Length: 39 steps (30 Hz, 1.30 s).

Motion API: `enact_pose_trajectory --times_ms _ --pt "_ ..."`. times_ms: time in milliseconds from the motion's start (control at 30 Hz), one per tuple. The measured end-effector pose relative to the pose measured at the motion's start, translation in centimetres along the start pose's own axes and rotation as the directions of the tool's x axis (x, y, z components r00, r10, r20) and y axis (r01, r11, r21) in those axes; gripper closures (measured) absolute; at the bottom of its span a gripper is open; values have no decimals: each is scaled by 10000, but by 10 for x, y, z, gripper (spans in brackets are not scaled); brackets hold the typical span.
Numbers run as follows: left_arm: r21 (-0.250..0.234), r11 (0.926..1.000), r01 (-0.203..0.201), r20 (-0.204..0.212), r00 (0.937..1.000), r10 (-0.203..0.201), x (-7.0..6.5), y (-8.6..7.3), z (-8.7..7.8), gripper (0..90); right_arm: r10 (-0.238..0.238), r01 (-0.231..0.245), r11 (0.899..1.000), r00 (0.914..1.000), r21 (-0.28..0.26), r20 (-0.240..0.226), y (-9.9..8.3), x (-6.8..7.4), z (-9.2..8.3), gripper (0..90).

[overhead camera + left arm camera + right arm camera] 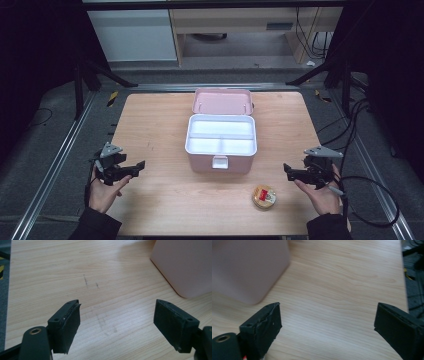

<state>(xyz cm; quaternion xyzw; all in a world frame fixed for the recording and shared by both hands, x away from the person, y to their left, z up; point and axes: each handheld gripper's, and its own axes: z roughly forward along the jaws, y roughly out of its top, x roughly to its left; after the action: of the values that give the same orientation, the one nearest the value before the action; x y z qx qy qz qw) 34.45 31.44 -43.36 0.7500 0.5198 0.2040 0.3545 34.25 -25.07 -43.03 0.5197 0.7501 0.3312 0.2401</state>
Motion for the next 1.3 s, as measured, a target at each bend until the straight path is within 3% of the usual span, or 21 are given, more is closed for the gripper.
enact_pose_trajectory --times_ms 100,133,233,467,633,767,967,1100,1267,1300 --pt "163 9998 -153 2 9999 153 -3 -2 3 198 -51 54 9999 9996 114 -263 0 7 2 88" --pt "304 9990 -314 -40 9995 315 -6 -4 5 198 -335 363 9984 9974 436 -644 -3 19 6 83" --pt "449 9981 -428 -61 9991 431 -9 -7 8 194 -691 788 9922 9927 970 -991 -10 37 11 78" --pt "643 9969 -453 -133 9988 462 -9 -10 8 189 -1160 1385 9734 9848 1823 -1290 -19 63 20 73" --pt "666 9970 -398 -143 9991 408 -6 -13 8 189 -1121 1440 9678 9809 2063 -1589 -25 70 24 70" --pt "841 9957 -400 -72 9991 407 -5 -18 9 192 -1266 1734 9510 9738 2562 -1891 -30 82 27 68" --pt "861 9952 -471 -1 9989 472 -7 -17 11 198 -1419 2009 9335 9676 2969 -2086 -30 90 29 66" --pt "923 9946 -475 10 9989 476 -7 -17 12 200 -1586 2178 9214 9668 3218 -2002 -32 92 32 77" --pt "1028 9934 -515 42 9987 513 -7 -18 14 204 -1541 2162 9140 9678 3433 -1992 -35 93 35 99" --pt "1089 9926 -544 69 9985 540 -8 -18 15 204 -1630 2281 9075 9651 3526 -2048 -36 94 37 120"
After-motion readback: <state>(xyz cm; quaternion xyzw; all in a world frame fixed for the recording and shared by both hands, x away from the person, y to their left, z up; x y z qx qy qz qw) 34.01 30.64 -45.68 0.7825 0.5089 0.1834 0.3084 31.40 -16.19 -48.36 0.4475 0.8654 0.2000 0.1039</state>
